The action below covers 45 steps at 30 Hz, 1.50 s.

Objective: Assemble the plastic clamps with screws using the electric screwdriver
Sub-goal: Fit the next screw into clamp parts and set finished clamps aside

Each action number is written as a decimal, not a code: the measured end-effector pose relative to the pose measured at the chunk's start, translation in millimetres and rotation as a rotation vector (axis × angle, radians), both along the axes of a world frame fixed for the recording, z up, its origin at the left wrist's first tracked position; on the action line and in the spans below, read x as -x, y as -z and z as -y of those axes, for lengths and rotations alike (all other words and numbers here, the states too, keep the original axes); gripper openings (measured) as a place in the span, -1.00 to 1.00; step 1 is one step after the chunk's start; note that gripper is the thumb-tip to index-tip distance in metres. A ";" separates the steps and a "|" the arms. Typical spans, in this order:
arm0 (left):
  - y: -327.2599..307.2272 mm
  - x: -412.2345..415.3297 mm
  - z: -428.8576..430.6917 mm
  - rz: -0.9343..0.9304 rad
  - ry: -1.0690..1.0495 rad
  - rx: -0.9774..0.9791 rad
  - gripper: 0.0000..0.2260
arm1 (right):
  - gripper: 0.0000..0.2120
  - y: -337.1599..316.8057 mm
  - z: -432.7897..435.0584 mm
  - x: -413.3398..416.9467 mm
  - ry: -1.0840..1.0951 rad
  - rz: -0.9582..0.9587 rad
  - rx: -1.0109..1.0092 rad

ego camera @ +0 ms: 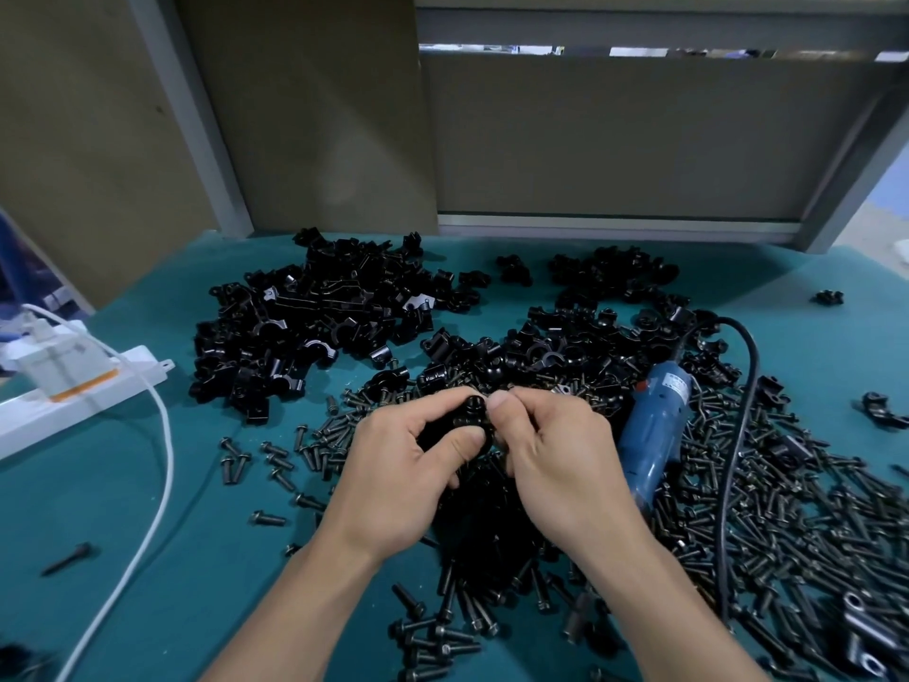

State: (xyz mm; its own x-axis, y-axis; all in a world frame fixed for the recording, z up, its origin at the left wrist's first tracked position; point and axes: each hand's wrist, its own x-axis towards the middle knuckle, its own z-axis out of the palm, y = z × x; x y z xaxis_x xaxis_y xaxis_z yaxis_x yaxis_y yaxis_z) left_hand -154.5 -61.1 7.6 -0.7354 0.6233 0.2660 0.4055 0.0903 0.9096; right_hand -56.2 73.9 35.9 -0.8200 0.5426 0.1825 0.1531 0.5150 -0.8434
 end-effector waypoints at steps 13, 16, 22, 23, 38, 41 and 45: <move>2.6 5.9 1.4 0.044 -0.039 0.045 -0.62 | -0.78 -2.5 -1.1 0.6 -0.053 0.018 0.079; 1.2 5.9 1.6 0.030 -0.029 0.056 -0.64 | -0.77 -3.5 1.4 -0.2 -0.063 0.037 0.057; -5.0 -0.9 2.1 -0.134 -0.018 0.071 -0.59 | -0.65 -3.1 2.4 0.3 -0.043 0.078 0.023; -7.5 -3.3 2.0 -0.191 -0.015 0.068 -0.56 | -0.62 -2.7 1.8 0.1 -0.033 0.090 0.007; -5.3 -3.5 -0.6 -0.054 -0.027 0.007 -0.64 | -0.55 -0.9 -2.4 0.8 -0.025 0.059 -0.061; -2.5 -0.2 -0.5 -0.074 -0.043 0.036 -0.65 | -0.56 -0.5 -2.6 -0.1 -0.033 0.066 -0.042; 2.3 3.6 1.1 -0.075 -0.123 0.072 -0.66 | -0.85 -4.8 -4.1 -0.8 -0.095 0.031 -0.032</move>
